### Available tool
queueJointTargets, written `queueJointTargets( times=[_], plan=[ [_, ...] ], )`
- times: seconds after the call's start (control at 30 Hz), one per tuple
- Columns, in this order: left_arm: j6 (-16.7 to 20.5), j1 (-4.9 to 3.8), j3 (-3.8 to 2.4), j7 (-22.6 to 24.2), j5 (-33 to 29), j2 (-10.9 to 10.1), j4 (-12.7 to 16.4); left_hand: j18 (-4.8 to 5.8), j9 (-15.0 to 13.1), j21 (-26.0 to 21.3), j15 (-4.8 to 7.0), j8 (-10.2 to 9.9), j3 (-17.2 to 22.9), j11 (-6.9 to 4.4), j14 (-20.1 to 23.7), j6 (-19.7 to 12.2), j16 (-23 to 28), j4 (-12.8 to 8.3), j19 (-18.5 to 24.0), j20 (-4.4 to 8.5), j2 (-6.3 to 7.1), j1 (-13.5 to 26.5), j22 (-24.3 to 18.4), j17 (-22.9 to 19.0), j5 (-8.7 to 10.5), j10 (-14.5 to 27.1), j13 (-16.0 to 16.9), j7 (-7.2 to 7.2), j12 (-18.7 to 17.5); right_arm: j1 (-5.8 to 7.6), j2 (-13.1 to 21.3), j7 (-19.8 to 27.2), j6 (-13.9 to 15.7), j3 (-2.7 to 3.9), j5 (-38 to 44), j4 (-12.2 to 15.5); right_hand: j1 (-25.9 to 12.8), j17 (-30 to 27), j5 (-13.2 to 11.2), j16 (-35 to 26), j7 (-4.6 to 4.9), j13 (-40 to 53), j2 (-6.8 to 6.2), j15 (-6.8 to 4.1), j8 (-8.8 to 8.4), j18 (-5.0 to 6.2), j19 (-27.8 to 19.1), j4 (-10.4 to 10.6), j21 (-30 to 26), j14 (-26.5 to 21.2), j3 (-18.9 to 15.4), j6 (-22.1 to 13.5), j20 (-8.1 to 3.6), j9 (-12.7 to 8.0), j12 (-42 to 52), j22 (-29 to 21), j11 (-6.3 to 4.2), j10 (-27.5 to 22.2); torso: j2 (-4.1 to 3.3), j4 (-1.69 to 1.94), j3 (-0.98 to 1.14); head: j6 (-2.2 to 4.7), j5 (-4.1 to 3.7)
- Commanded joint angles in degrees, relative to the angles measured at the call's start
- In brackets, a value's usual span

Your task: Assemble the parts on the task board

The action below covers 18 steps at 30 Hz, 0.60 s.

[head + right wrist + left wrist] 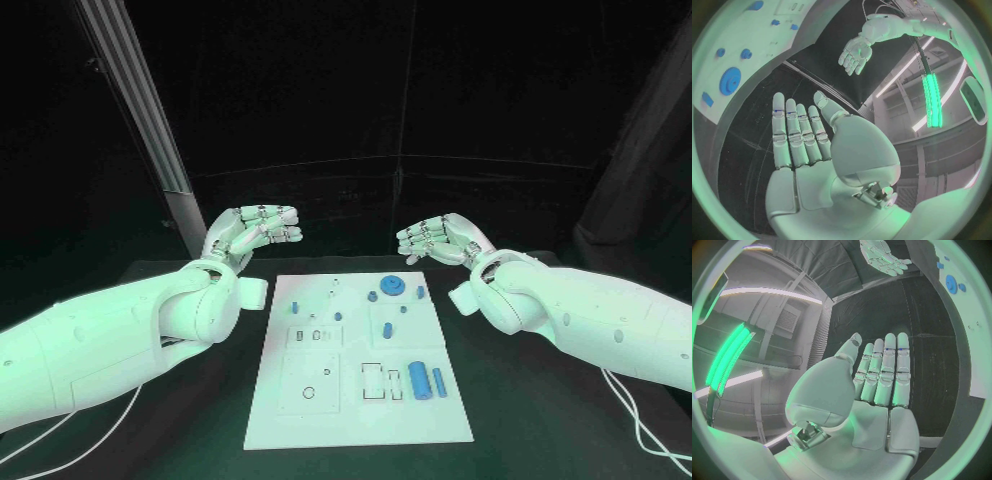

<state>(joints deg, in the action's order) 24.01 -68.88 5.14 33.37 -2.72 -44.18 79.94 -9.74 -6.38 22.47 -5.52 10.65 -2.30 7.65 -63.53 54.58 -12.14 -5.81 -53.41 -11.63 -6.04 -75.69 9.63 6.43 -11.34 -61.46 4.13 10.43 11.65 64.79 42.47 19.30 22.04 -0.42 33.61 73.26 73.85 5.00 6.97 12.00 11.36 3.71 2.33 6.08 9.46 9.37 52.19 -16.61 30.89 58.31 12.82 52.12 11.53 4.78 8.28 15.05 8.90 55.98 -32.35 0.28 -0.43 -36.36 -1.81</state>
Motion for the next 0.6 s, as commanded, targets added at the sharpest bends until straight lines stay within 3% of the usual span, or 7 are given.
queueJointTargets(
  times=[0.03, 0.17, 0.3, 0.5, 0.6],
  plan=[
    [-3.2, -0.1, -0.05, 0.1, 2.8, -0.9, 1.9, -0.8, 0.0, 0.4, 0.17, -0.5, -0.1, -0.12, -1.0, 0.6, 0.3, -0.7, -0.8, 0.1, 0.19, -0.6, 0.0, 0.2, -0.26, -0.8, -0.2, -0.04, -0.6, 1.16, -0.6, -4.4, -4.2, 0.06, 15.0, -0.9, 1.7, 0.5, 2.6, 1.2, -1.27, -0.2, -1.24, -2.65, -0.43, 1.09, 5.6, 0.0, 9.7, 10.7, 1.8, 5.7, -2.64, -0.5, -1.9, 5.0, -1.58, 7.0, -1.14, 0.11, 0.07, 0.23, 0.06],
    [-3.7, -0.08, -0.05, -0.2, 3.2, -2.7, 5.6, -0.76, 0.2, 0.9, 0.45, -1.2, -0.5, -0.2, -2.3, 0.9, 0.4, -1.3, -1.6, 0.42, 0.67, 0.0, 0.0, 0.5, -0.03, -1.5, -0.3, -0.06, -1.6, 2.98, -1.8, -8.1, -6.3, 0.08, 26.1, -2.3, 0.5, 1.9, 3.0, 2.7, -2.2, -0.1, -2.1, -4.5, -1.38, 1.19, 8.2, -0.1, 15.5, 17.9, 3.5, 7.5, -4.02, -0.7, -3.4, 8.2, -2.81, 9.9, -2.6, 0.25, -0.1, 0.38, -0.17],
    [-4.1, -0.07, -0.04, -0.5, 3.3, -3.8, 8.3, -0.71, 0.3, 1.0, 0.44, -1.6, -1.0, -0.15, -2.6, 0.9, 0.6, -1.4, -1.8, 0.44, 0.89, 0.7, 0.0, 0.5, 0.38, -1.6, -0.3, -0.02, -2.0, 4.44, -3.0, -11.7, -7.9, 0.1, 35.5, -3.0, -0.6, 4.2, 3.4, 4.7, -2.79, 0.0, -3.27, -5.69, -2.26, 1.24, 10.1, 0.0, 19.8, 23.5, 5.6, 9.0, -5.1, -0.6, -4.6, 10.6, -3.7, 12.0, -3.83, 0.56, -0.24, 0.82, -0.49],
    [-4.4, -0.04, -0.04, -0.7, 3.4, -4.9, 11.4, -0.65, 0.4, 0.9, 0.34, -1.9, -1.3, -0.07, -2.5, 0.9, 0.9, -1.5, -1.7, 0.39, 0.95, 1.1, -0.1, 0.6, 0.71, -1.6, -0.3, 0.03, -2.4, 6.14, -4.7, -17.3, -9.9, 0.13, 49.0, -2.9, -2.2, 7.9, 3.9, 9.1, -3.23, 0.0, -5.21, -6.65, -3.66, -2.01, 19.9, 0.1, 35.3, 27.9, 7.8, 10.2, -5.94, -0.6, -4.8, 32.1, -4.23, 12.6, -5.74, 0.88, -0.37, 1.41, -0.8],
    [-4.5, -0.04, -0.04, -0.8, 3.4, -5.1, 12.2, -0.64, 0.4, 0.9, 0.31, -1.9, -1.3, -0.05, -2.4, 0.9, 1.0, -1.5, -1.6, 0.38, 0.95, 1.2, -0.2, 0.6, 0.77, -1.6, -0.3, 0.04, -2.5, 6.46, -5.3, -18.8, -10.6, 0.14, 52.6, -2.9, -3.0, 10.0, 3.7, 12.6, -3.22, 0.0, -6.05, -6.68, -4.54, -3.05, 22.6, 0.1, 40.3, 28.0, 8.8, 10.6, -6.14, -0.6, -4.8, 39.2, -4.28, 11.9, -6.6, 1.1, -0.41, 1.76, -0.94]
  ],
)
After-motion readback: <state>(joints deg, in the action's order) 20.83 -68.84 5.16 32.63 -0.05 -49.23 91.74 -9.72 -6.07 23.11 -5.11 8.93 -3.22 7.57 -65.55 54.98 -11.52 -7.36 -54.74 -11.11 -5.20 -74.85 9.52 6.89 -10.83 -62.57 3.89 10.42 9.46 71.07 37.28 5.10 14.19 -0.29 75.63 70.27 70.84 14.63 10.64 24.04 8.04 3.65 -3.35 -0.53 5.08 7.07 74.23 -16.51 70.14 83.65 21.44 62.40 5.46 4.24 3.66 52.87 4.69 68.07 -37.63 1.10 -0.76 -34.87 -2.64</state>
